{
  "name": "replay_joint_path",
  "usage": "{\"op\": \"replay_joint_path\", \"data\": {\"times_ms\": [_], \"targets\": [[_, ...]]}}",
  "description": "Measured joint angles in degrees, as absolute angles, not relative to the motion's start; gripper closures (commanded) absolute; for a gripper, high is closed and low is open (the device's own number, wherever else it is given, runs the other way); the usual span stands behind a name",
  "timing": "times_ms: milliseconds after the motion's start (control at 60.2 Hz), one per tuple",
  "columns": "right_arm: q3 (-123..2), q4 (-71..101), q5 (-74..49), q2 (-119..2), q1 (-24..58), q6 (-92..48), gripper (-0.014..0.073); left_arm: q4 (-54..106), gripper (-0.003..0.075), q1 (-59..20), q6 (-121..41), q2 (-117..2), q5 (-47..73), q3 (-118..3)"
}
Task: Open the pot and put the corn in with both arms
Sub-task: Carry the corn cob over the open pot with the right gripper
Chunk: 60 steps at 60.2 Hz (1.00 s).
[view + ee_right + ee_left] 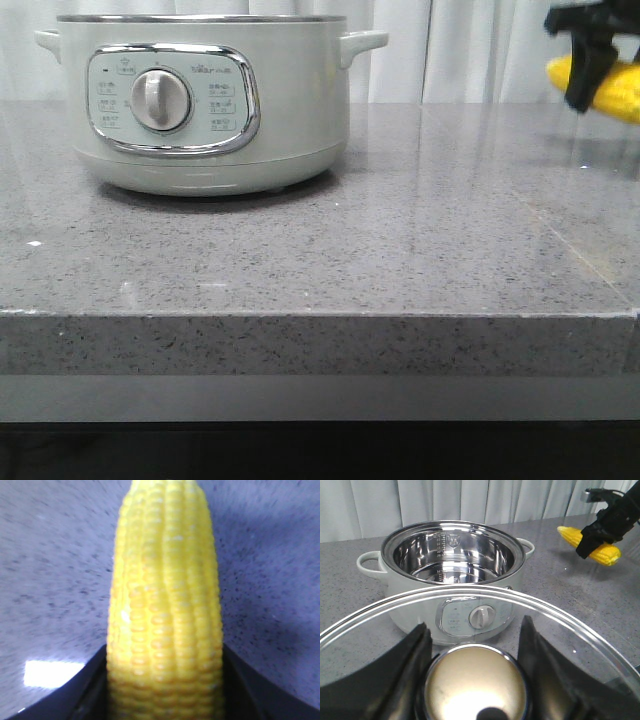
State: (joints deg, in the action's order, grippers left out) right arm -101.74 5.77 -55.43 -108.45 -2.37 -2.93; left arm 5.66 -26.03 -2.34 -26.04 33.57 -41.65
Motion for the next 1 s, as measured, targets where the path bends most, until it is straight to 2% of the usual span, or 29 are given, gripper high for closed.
{"op": "replay_joint_path", "data": {"times_ms": [216,598,996], "targets": [[-100.36,9.9,-57.69,-99.35,0.08,-5.66,0.0253,5.66,0.0534,-26.03,-2.34,-26.04,33.57,-41.65],[-88.48,17.45,-56.59,-80.59,8.33,-11.18,0.0253,5.66,0.0534,-26.03,-2.34,-26.04,33.57,-41.65],[-87.06,22.18,-47.29,-78.0,22.38,-16.81,0.0253,5.66,0.0534,-26.03,-2.34,-26.04,33.57,-41.65]]}}
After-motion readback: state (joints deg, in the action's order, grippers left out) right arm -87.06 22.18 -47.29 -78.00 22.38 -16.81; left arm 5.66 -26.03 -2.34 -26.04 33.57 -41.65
